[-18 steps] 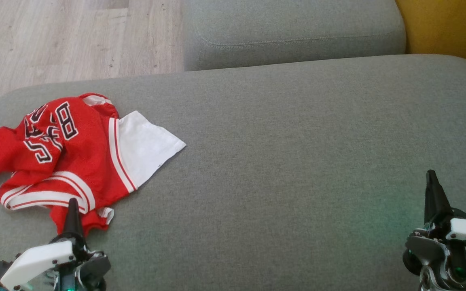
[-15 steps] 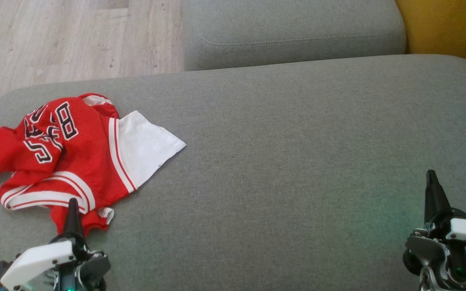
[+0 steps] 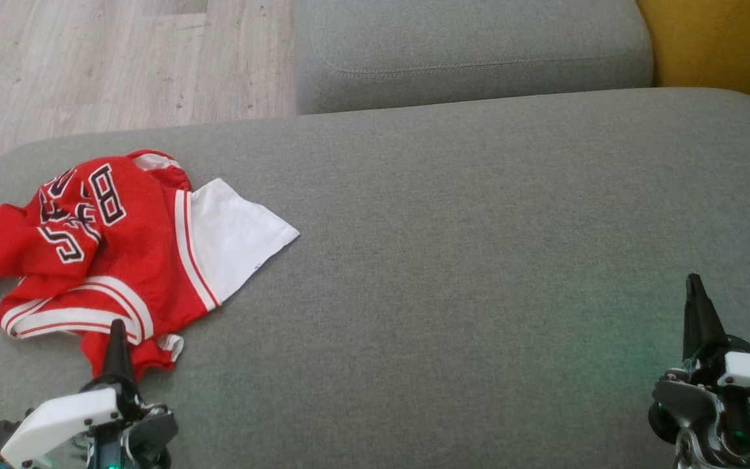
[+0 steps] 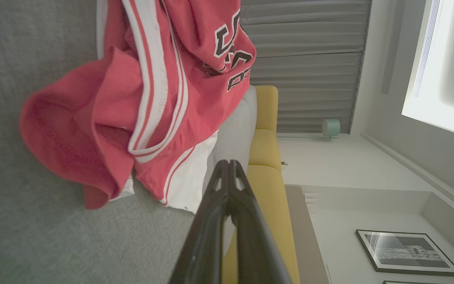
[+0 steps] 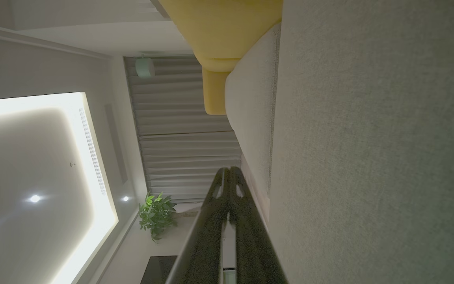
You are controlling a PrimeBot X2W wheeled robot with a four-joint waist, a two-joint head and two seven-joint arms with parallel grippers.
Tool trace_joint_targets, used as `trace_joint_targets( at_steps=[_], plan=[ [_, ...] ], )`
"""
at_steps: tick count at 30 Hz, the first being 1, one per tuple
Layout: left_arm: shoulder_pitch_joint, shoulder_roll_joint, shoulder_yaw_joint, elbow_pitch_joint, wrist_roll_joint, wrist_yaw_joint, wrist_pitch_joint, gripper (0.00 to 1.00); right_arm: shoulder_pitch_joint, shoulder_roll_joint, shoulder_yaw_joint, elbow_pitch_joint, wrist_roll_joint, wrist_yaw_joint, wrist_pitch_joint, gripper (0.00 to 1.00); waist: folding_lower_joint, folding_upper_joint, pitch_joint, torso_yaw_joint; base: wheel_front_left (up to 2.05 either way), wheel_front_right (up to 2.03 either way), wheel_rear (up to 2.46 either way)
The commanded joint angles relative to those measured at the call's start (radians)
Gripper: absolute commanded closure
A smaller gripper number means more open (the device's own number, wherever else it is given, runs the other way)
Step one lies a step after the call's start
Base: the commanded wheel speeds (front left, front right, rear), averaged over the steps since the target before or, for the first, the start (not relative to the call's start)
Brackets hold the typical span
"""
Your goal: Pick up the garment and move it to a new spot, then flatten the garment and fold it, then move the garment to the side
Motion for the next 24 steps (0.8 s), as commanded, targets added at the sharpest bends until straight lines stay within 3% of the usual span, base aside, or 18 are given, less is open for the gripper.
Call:
trace_joint_targets(
  at_steps=[1, 8, 9, 16, 24],
  plan=[
    [-0.05, 0.005, 0.036, -0.034, -0.006, -0.007, 0.007, 1.0, -0.054, -0.005, 0.02, -0.031, -0.003, -0.001, 0.006, 1.0, 0.0, 0.0, 0.0, 0.0, 0.0, 0.0, 0.0],
    [-0.05, 0.005, 0.036, -0.034, -0.006, -0.007, 0.007, 1.0, -0.054, -0.005, 0.02, -0.031, -0.003, -0.001, 0.006, 1.0, 0.0, 0.0, 0.0, 0.0, 0.0, 0.0, 0.0],
    [0.0, 0.0, 0.0, 0.001, 0.0, 0.0, 0.0, 0.0, 0.0, 0.0, 0.0, 0.001, 0.0, 0.0, 0.0, 0.0, 0.0, 0.0, 0.0, 0.0, 0.0, 0.0, 0.0],
    [0.009, 0.0, -0.018, 0.005, 0.009, 0.0, -0.017, 0.0, 0.012, 0.0, 0.008, 0.007, -0.026, 0.0, -0.017, 0.0, 0.0, 0.0, 0.0, -0.001, 0.0, 0.0, 0.0],
    [0.013, 0.006, -0.04, 0.0, 0.076, 0.002, -0.042, 0.0, 0.021, 0.0, 0.018, -0.021, -0.157, 0.0, -0.041, 0.0, 0.0, 0.0, 0.0, -0.002, 0.0, 0.0, 0.0]
  ],
)
